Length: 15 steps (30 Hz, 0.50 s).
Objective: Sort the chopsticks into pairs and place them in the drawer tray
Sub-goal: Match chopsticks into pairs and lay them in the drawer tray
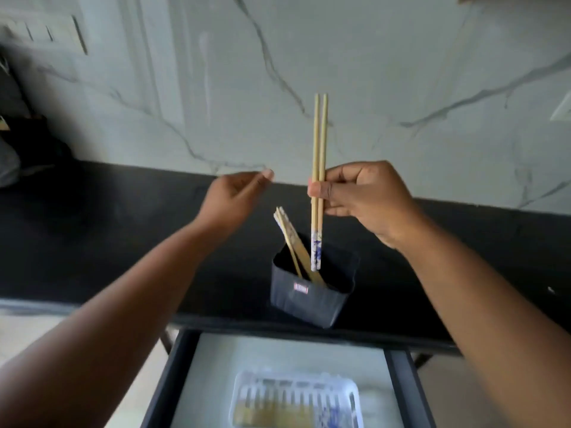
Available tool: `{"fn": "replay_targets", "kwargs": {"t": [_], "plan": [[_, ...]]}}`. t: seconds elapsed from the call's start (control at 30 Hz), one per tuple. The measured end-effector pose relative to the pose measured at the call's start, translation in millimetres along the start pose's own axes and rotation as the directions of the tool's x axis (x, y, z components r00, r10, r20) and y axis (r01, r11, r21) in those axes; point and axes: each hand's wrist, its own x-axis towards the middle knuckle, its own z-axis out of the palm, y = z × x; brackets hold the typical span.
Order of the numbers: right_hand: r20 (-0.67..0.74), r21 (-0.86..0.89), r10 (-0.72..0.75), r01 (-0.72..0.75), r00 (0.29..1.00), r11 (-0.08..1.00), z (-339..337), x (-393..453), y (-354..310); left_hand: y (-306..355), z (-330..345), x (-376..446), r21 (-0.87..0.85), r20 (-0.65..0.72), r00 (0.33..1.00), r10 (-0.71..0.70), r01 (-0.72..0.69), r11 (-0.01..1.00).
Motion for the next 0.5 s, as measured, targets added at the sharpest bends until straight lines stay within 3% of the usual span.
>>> {"fn": "replay_targets", "kwargs": {"t": [0.07,0.1,0.17,0.23,0.3,0.5], "plan": [[0.137,0.001,0.004,-0.004,0.991,1.0,10,-18,15,-41,-6,-1,0.156,-0.033,0.999,0.004,0.001,0.988],[0.194,-0.057,0.019,-0.008,0.981,0.998,17,-27,27,-65,-5,-2,0.297,0.029,1.0,0.004,-0.012,0.955],[0.302,-0.228,0.098,-0.028,0.948,0.973,36,-45,60,-114,5,-15,0.645,0.215,0.965,-0.15,-0.025,0.764],[0.394,-0.345,0.215,-0.073,0.893,0.936,52,-64,99,-155,19,-46,0.818,0.244,0.894,-0.375,0.018,0.575],[0.451,-0.481,0.288,-0.041,0.845,0.876,63,-81,140,-183,29,-81,0.861,0.233,0.859,-0.456,0.036,0.507],[0.526,-0.746,0.469,0.119,0.71,0.656,79,-120,247,-194,29,-94,0.858,0.191,0.902,-0.387,0.038,0.512]]}}
